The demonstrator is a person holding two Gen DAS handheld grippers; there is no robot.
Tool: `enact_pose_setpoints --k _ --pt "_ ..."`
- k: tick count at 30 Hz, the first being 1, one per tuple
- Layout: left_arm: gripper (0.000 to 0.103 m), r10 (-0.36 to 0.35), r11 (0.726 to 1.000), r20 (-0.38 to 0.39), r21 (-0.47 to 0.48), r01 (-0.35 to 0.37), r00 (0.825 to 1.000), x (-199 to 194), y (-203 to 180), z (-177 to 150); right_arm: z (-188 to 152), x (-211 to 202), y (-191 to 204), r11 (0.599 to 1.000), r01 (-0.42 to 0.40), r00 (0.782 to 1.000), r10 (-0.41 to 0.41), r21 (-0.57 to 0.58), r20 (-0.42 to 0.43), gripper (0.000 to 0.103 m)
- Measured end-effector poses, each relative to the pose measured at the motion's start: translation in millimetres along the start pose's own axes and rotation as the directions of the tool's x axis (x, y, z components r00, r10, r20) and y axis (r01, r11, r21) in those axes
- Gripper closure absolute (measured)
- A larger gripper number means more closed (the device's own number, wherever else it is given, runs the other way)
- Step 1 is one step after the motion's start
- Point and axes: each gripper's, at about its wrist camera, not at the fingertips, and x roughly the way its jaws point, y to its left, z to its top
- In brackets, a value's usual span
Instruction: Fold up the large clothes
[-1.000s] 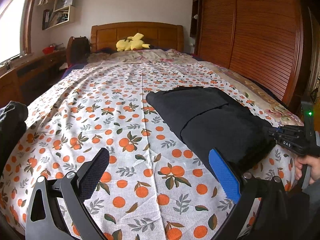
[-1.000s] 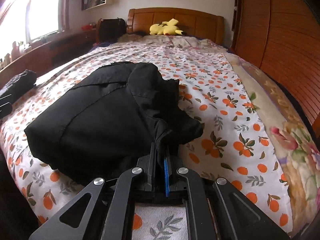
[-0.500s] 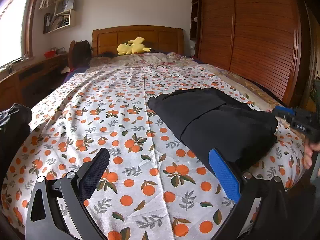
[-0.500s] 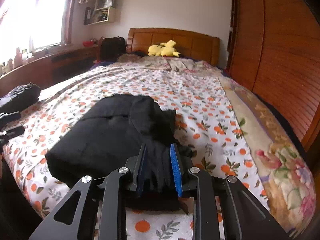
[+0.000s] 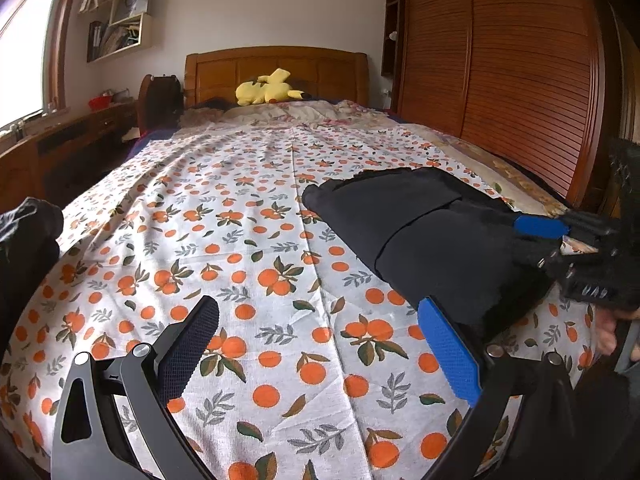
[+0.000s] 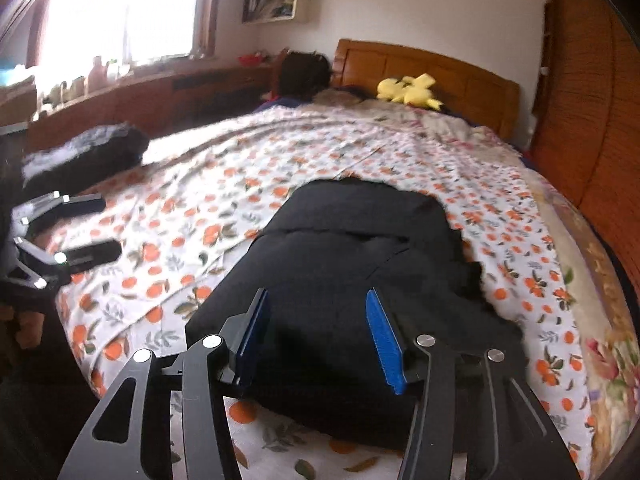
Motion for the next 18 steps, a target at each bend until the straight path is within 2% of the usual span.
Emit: enact_pose_setpoints --k 4,7,12,18 --pt "0.003 -0.004 1.000 -0.008 0.009 0.004 1.000 1.7 2.6 -4.4 -14.3 20.2 -0.9 0.999 -0.021 0.997 0.024 0.047 -0.069 0.055" --pt "0.003 -0.010 1.000 -0.011 0.016 0.010 1.000 3.3 3.9 -6.3 -24.5 30.0 6.6 1.000 0.000 0.995 0.002 0.019 -0.104 0.055" --pt "0.003 -0.029 1.000 -0.013 0.012 0.029 0.999 4.4 8.0 -8.9 -27.9 17.4 7.6 0.999 0.025 0.996 -0.023 0.020 -0.082 0.056" --pt "0.003 -0.044 0.999 -0.023 0.019 0.045 0.999 10.7 13.6 -10.6 -33.6 -19.4 -4.6 0.991 0.069 0.997 -0.066 0.117 -0.027 0.056"
